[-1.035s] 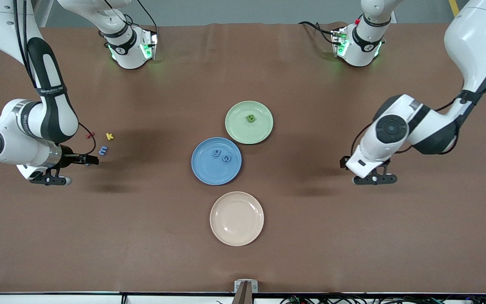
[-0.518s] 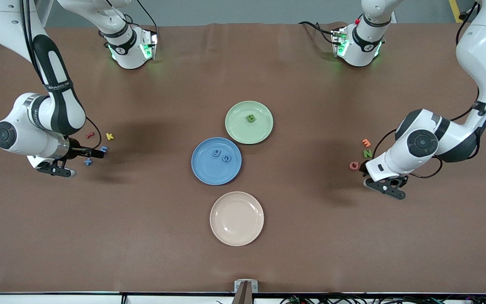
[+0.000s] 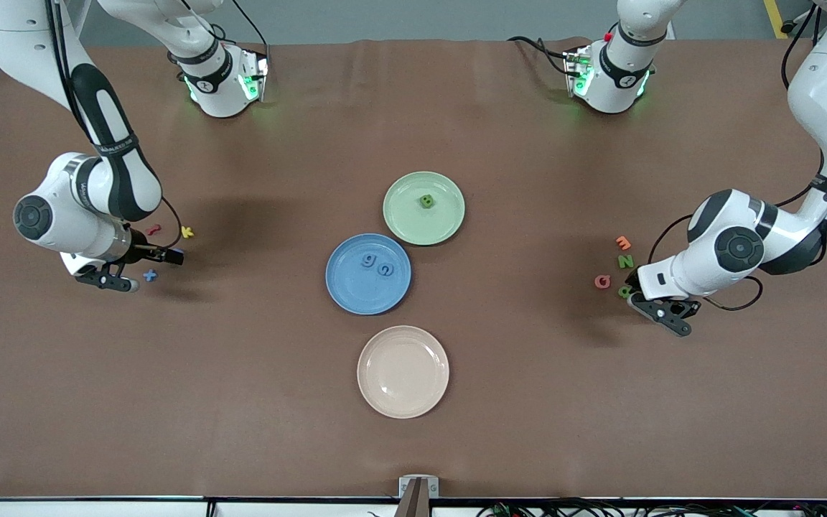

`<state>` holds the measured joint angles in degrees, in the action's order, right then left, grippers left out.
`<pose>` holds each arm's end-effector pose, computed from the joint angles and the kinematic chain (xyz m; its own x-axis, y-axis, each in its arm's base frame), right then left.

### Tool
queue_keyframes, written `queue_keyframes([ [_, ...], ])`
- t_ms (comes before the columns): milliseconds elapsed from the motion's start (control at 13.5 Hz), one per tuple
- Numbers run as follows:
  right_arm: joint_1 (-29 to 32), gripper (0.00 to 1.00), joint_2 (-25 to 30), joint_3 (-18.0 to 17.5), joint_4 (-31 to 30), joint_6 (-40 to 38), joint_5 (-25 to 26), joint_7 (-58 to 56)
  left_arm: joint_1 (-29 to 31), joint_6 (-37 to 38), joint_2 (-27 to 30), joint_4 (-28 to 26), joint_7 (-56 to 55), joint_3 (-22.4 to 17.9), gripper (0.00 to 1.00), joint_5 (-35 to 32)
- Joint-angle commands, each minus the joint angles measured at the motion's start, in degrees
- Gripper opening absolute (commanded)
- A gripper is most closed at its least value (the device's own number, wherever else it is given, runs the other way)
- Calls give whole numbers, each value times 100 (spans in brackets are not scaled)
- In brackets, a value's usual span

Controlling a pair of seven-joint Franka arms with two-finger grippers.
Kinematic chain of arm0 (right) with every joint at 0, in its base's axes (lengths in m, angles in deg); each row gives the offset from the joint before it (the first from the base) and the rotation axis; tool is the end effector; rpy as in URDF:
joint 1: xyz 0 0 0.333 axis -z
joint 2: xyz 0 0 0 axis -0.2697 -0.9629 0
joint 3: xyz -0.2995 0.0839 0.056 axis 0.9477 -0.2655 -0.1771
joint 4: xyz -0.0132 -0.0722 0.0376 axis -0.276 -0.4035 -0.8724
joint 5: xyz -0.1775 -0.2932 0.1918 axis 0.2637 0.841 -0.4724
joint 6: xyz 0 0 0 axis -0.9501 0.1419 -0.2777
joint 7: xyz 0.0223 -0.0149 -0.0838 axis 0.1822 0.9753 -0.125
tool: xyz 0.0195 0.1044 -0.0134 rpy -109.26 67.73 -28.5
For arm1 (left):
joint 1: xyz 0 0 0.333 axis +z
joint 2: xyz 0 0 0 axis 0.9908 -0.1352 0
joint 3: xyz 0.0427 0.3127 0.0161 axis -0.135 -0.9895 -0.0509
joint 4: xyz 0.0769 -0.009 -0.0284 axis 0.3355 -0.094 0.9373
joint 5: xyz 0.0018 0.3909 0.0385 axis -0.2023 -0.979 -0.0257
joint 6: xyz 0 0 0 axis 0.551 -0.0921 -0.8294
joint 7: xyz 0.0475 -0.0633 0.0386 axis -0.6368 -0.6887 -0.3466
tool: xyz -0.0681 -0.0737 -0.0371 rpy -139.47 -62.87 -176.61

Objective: Sort letters by color into matching plates
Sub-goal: 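Grasp blue E with the right gripper while the left gripper lowers to p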

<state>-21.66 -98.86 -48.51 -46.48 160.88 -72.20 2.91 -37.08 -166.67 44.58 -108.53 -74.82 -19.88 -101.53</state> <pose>0.5121 -0.0741 0.2011 0.9624 -0.2157 -0.1649 -0.2198 -0.9755 -0.0071 0.5996 -0.0204 0.1986 0.7892 -0.6126 -0.0433 -0.6138 -0.7892 -0.0212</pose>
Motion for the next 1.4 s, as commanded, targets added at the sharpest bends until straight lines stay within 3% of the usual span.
queue_keyframes([
  [0, -58, 83, -44, 6, -142, 233, 86, 83, -15, -88, 50, -121, -178, 69, 80, -3],
  [665, -49, 67, -255, -3, -257, 725, 94, 66, -33, -79, 94, -368, -769, 87, 73, -37],
  [1109, -49, 35, -317, -20, -257, 796, 94, 74, -42, -97, 67, -376, -769, 78, 68, -90],
  [1331, -49, 27, -352, -20, -266, 857, 86, 74, -76, -97, 50, -368, -769, 69, 67, -99],
])
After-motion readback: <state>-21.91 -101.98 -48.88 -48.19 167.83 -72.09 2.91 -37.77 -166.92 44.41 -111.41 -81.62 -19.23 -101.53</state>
